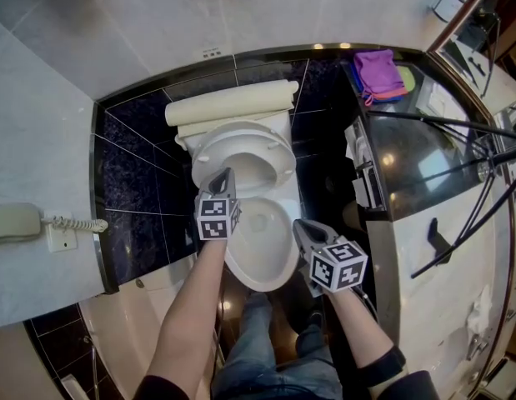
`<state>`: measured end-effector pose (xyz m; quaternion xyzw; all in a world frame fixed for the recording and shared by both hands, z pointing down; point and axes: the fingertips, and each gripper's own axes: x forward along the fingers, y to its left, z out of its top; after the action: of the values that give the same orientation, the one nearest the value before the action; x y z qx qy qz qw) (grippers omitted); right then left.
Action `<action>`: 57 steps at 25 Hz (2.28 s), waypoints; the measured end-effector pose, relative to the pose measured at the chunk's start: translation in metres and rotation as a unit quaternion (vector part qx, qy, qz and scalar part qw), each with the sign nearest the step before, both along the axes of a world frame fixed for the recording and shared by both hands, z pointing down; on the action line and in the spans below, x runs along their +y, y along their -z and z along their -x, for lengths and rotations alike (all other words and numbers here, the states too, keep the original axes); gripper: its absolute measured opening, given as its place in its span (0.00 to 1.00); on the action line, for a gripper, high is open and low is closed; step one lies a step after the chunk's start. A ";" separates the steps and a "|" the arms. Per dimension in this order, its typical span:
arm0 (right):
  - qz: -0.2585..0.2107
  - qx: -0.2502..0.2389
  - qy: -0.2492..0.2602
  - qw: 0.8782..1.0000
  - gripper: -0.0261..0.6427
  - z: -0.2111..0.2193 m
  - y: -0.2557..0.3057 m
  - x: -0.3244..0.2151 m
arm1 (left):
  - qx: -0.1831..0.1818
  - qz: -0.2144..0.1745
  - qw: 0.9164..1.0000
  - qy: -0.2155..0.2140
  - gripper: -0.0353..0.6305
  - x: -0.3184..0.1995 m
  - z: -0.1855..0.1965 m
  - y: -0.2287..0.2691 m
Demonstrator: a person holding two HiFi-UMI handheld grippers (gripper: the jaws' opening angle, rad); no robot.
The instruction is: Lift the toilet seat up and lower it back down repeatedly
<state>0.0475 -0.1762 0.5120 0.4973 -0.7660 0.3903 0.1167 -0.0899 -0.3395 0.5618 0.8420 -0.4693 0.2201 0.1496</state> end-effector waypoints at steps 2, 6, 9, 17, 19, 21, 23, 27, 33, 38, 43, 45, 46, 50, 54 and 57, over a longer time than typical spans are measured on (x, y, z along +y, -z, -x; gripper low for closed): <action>-0.004 0.002 0.003 1.000 0.05 0.001 0.002 -0.004 | 0.000 0.000 1.000 0.000 0.04 0.000 0.001 0.000; -0.014 0.024 0.014 1.000 0.05 0.003 0.005 -0.009 | 0.003 0.002 1.000 0.004 0.04 0.007 0.004 0.001; -0.022 0.041 0.024 0.999 0.05 0.005 0.009 -0.010 | 0.004 0.002 1.000 0.005 0.04 0.014 0.005 0.007; -0.037 0.067 0.046 0.996 0.05 0.010 0.028 0.005 | 0.000 -0.012 1.000 0.008 0.04 0.050 0.009 0.050; -0.044 0.074 0.057 0.995 0.05 0.012 0.037 0.012 | 0.000 -0.019 1.000 0.014 0.04 0.064 0.013 0.066; -0.054 0.083 0.069 0.993 0.05 0.014 0.048 0.020 | 0.000 -0.021 1.000 0.017 0.04 0.083 0.015 0.084; -0.065 0.093 0.081 0.990 0.05 0.013 0.060 0.031 | 0.001 -0.019 1.000 0.019 0.04 0.108 0.015 0.102; -0.093 0.112 0.101 0.984 0.05 0.006 0.086 0.052 | -0.008 -0.035 0.999 0.030 0.04 0.154 0.021 0.138; -0.114 0.113 0.111 0.981 0.05 -0.002 0.130 0.097 | -0.005 -0.045 0.998 0.046 0.04 0.239 0.022 0.195; -0.130 0.115 0.127 0.977 0.05 -0.003 0.161 0.137 | -0.007 -0.057 0.997 0.053 0.04 0.296 0.022 0.221; -0.141 0.117 0.131 0.974 0.06 -0.013 0.180 0.170 | 0.003 -0.067 0.995 0.074 0.04 0.334 0.022 0.239; -0.145 0.123 0.131 0.973 0.06 -0.016 0.184 0.182 | 0.006 -0.069 0.995 0.077 0.04 0.346 0.021 0.245; -0.146 0.126 0.132 0.972 0.06 -0.017 0.185 0.188 | 0.008 -0.070 0.994 0.078 0.04 0.352 0.021 0.247; -0.145 0.133 0.127 0.972 0.06 -0.023 0.185 0.205 | 0.008 -0.070 0.995 0.076 0.04 0.372 0.023 0.251; -0.140 0.136 0.121 0.973 0.06 -0.031 0.182 0.217 | 0.014 -0.062 0.995 0.080 0.04 0.384 0.027 0.250; -0.138 0.138 0.117 0.974 0.06 -0.036 0.180 0.222 | 0.013 -0.059 0.995 0.078 0.04 0.391 0.026 0.249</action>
<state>0.0839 0.0455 0.3317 0.4643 -0.8419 0.1921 0.1968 -0.1161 0.0512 0.3126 0.8131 -0.5438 0.1681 0.1223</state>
